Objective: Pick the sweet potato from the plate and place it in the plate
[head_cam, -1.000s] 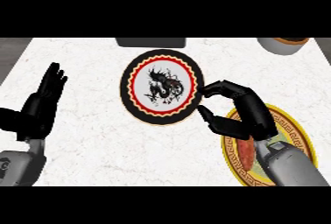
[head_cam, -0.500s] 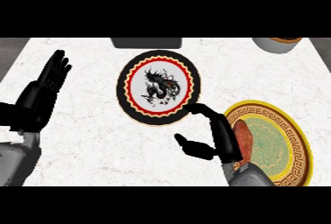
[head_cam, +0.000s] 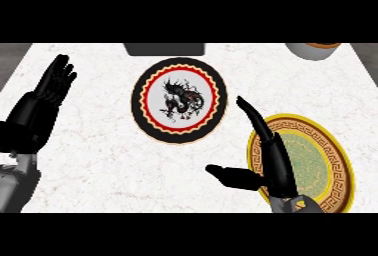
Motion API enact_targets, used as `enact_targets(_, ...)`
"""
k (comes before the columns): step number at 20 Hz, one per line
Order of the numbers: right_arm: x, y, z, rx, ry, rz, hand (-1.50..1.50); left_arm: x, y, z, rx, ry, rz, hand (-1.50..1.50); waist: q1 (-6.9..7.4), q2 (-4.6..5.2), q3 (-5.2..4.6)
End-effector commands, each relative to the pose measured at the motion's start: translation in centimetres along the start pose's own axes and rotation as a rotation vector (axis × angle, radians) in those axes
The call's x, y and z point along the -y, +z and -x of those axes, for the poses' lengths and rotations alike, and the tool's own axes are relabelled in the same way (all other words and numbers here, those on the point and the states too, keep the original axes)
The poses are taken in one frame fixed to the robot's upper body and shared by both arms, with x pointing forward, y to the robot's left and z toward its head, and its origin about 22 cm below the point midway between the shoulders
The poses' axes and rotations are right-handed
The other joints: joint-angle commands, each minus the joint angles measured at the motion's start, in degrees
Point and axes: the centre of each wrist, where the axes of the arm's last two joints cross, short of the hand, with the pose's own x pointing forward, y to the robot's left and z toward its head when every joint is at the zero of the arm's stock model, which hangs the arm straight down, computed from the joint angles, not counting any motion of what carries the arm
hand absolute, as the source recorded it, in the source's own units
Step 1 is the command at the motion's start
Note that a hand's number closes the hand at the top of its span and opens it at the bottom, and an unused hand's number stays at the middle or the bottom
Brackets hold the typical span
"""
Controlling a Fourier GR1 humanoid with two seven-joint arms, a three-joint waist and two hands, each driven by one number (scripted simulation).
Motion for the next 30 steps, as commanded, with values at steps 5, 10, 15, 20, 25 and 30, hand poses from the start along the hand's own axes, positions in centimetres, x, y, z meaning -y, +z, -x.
enact_targets(5,5.8,-1.7,-2.2,-0.274,0.421,-0.171,-1.50,0.2,0.0,1.0,-0.017,-0.004,-0.016,0.00,-1.29,-0.26,-0.33)
enact_targets(10,7.9,-2.8,-4.7,-0.459,0.646,-0.365,-1.50,-0.3,0.0,1.2,-0.022,-0.009,-0.014,0.00,-0.79,-0.17,-0.34)
enact_targets(15,7.5,-4.1,-7.5,-0.625,0.678,-0.553,-1.50,0.1,-0.7,0.0,-0.003,-0.001,0.004,0.00,0.25,0.11,-0.12)
enact_targets(20,6.1,-3.7,-7.5,-0.687,0.732,-0.568,-1.50,1.0,-0.2,-0.6,0.014,0.009,0.014,0.00,0.31,0.07,0.00)
enact_targets(25,6.0,-4.9,-4.7,-0.735,0.786,-0.543,-1.50,0.8,0.1,1.6,0.012,-0.008,0.005,0.00,0.33,0.28,-0.01)
enact_targets(30,6.0,-4.0,-2.2,-0.820,0.865,-0.568,-1.50,1.1,0.6,0.3,0.007,-0.002,0.020,0.00,0.42,0.18,0.03)
